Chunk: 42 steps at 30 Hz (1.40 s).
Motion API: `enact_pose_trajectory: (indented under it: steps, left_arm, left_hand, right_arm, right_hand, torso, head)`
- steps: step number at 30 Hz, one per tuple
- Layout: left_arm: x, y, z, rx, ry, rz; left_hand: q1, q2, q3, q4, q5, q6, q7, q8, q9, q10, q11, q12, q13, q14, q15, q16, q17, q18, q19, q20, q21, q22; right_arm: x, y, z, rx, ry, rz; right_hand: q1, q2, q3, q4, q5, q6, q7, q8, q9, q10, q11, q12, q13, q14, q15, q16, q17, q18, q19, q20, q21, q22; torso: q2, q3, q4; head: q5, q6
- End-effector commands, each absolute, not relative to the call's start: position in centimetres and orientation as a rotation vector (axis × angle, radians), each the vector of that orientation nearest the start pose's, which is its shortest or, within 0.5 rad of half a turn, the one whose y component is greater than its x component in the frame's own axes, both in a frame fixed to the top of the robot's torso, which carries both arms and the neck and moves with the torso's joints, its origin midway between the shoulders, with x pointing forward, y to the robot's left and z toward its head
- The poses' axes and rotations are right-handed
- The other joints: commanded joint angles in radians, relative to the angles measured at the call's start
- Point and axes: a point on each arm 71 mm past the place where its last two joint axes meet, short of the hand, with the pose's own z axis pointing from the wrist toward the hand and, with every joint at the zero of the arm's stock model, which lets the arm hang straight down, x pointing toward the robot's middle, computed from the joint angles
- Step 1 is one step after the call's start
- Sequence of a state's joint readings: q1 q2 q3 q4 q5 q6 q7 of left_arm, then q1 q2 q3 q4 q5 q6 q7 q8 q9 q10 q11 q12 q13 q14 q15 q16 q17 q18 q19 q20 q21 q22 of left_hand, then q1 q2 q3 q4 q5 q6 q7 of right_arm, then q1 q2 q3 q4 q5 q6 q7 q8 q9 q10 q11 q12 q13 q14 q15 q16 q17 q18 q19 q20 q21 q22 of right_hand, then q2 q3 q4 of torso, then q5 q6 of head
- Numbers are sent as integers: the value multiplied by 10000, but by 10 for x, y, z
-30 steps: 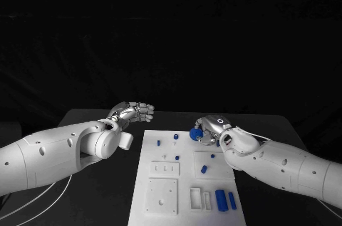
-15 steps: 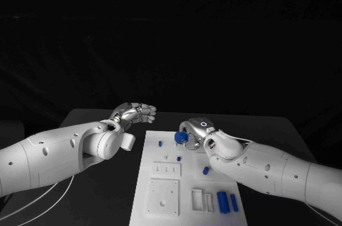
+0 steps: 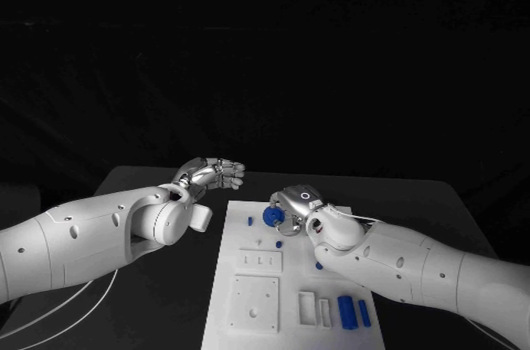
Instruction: Assemble the parts on the task board
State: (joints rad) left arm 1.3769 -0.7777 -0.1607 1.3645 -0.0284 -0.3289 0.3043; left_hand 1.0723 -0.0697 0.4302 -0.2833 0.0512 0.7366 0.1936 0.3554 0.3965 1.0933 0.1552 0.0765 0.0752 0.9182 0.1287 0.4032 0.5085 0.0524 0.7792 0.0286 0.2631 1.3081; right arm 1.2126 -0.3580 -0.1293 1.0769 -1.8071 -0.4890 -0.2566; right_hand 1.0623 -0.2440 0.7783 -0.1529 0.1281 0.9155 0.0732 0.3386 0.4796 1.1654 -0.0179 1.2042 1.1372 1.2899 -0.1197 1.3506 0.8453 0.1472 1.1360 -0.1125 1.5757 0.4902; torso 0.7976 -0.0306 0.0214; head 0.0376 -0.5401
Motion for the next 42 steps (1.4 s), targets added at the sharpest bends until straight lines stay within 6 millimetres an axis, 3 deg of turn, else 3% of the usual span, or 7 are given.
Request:
enact_pose_trajectory:
  steps: [1,27,31,42]
  left_arm:
    - [535,226,-143,-10098,14372,-13794]
    - [535,223,-143,-10077,14408,-13839]
    - [535,224,-143,-10088,14391,-13814]
    - [535,224,-143,-10094,14389,-13803]
  left_hand:
    - [5,-17,65,-2,27,86,71,-62,-11,13,47,-63,-14,29,27,-66,18,101,-64,21,44,216]
    - [2,-21,65,-1,27,88,71,-66,-11,16,48,-65,-14,30,27,-70,22,101,-66,21,46,215]
    - [1,-22,65,-1,26,88,71,-67,-12,16,49,-66,-14,30,27,-71,22,101,-66,21,47,215]
    - [1,-25,65,-1,26,88,71,-69,-12,16,50,-66,-15,32,27,-72,24,101,-67,21,48,215]
  right_arm:
    - [536,-68,-213,-4285,14283,4101]
    - [538,-66,-228,-4441,14989,3880]
    - [538,-65,-228,-4358,14984,3958]
    - [538,-66,-229,-4328,15129,3939]
  right_hand:
    - [14,-79,2,40,73,997,202,44,31,43,-6,-34,-14,2,-65,-35,14,1146,63,-28,-21,9]
    - [-35,-119,-76,85,86,850,246,-53,24,-138,34,-185,-146,-4,-31,-97,42,1146,29,-21,-70,27]
    - [-26,-166,-106,106,61,241,419,-411,-121,-257,193,-272,-197,-9,109,-160,68,1146,4,-30,-129,36]
    - [79,-234,-139,112,74,-477,696,-815,-321,-390,461,-304,-211,1,370,-223,163,1146,-3,-51,-210,77]
  torso:
    - [-8,25,-29]
    - [-11,47,-40]
    - [-16,46,-48]
    - [-11,46,-51]
  head:
    - [48,-24]
    - [60,-55]
    - [63,-57]
    - [57,-60]
